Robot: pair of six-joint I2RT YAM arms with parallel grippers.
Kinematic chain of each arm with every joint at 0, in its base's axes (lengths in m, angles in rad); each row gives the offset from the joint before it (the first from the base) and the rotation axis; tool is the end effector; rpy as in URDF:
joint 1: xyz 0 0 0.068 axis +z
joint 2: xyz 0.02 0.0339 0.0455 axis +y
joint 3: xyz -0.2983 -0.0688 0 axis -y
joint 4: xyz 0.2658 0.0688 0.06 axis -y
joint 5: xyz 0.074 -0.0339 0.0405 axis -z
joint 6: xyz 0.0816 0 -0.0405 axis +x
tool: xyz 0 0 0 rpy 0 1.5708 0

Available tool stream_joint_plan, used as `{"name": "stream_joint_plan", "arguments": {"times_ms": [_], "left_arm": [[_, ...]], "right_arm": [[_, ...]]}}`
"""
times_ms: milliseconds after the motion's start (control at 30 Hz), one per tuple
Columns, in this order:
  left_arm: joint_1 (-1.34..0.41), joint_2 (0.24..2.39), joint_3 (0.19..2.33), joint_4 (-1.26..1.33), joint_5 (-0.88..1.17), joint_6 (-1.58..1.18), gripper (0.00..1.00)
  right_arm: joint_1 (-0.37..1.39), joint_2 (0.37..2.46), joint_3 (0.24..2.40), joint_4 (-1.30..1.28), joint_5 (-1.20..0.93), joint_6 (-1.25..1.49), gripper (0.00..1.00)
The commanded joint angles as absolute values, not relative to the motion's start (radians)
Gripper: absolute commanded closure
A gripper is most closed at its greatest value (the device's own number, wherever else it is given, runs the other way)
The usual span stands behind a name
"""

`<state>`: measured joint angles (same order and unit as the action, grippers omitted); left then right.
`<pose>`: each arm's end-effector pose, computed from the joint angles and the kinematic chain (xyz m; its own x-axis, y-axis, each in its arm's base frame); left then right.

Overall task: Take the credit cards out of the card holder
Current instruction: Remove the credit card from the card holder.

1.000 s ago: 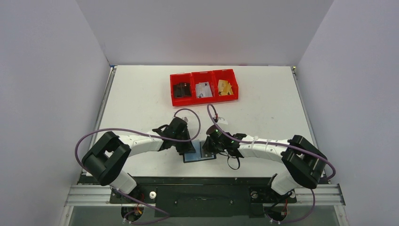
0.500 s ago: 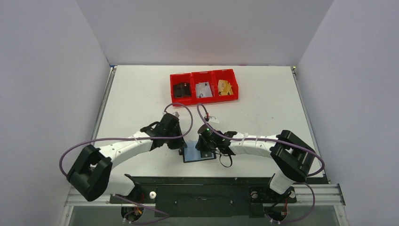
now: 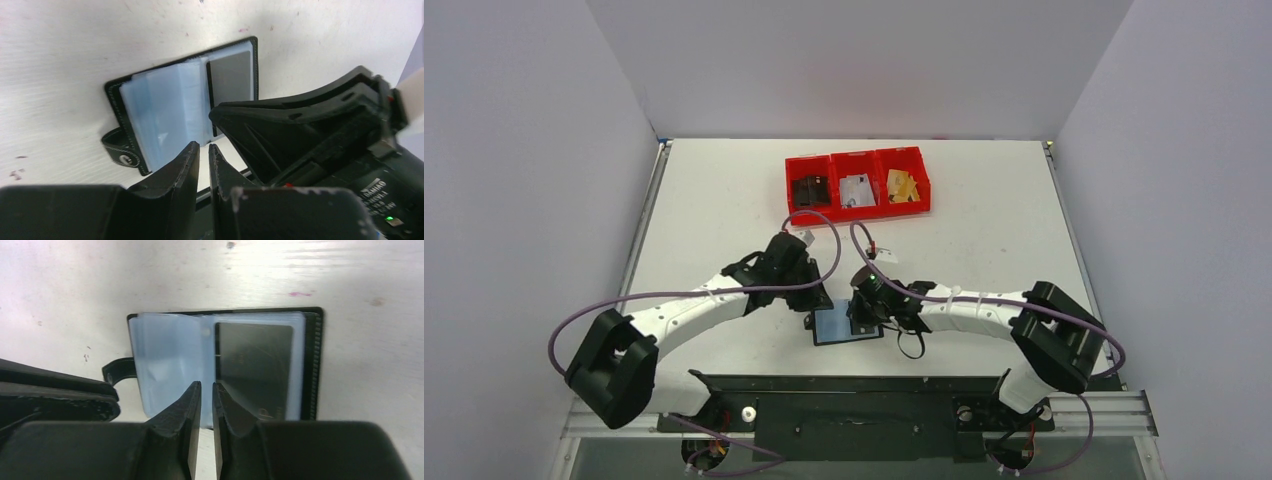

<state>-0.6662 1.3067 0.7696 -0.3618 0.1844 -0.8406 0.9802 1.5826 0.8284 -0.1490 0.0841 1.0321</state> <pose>0.2244 -0.1954 0.1963 -0.9299 -0.2006 -0.3083 0.0067 0.8288 -0.5595 0.2031 0.2906 0.1515 -0.9099 0.1787 -0.3742 -0.0344 0.8667 0.4976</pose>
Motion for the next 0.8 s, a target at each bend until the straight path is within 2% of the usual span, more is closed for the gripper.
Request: {"name": "stream_joint_plan", "arguments": {"times_ms": [0,167,500,767], "left_arm": [[-0.696,1.375,0.797,-0.217,0.288,-0.875,0.86],[-0.717,1.458,0.801,-0.136,0.337,-0.909,0.85],[-0.721,1.576,0.753,0.023,0.368,-0.940,0.85],[-0.719,1.594,0.718,0.005,0.317,-0.934,0.85]], "right_arm": [[0.959,1.474,0.779,-0.188,0.155,1.024,0.87],[0.953,1.449,0.744,-0.201,0.170,1.026,0.83],[0.950,1.452,0.730,-0.204,0.185,1.025,0.82],[0.942,1.445,0.719,-0.211,0.192,1.019,0.83]]}}
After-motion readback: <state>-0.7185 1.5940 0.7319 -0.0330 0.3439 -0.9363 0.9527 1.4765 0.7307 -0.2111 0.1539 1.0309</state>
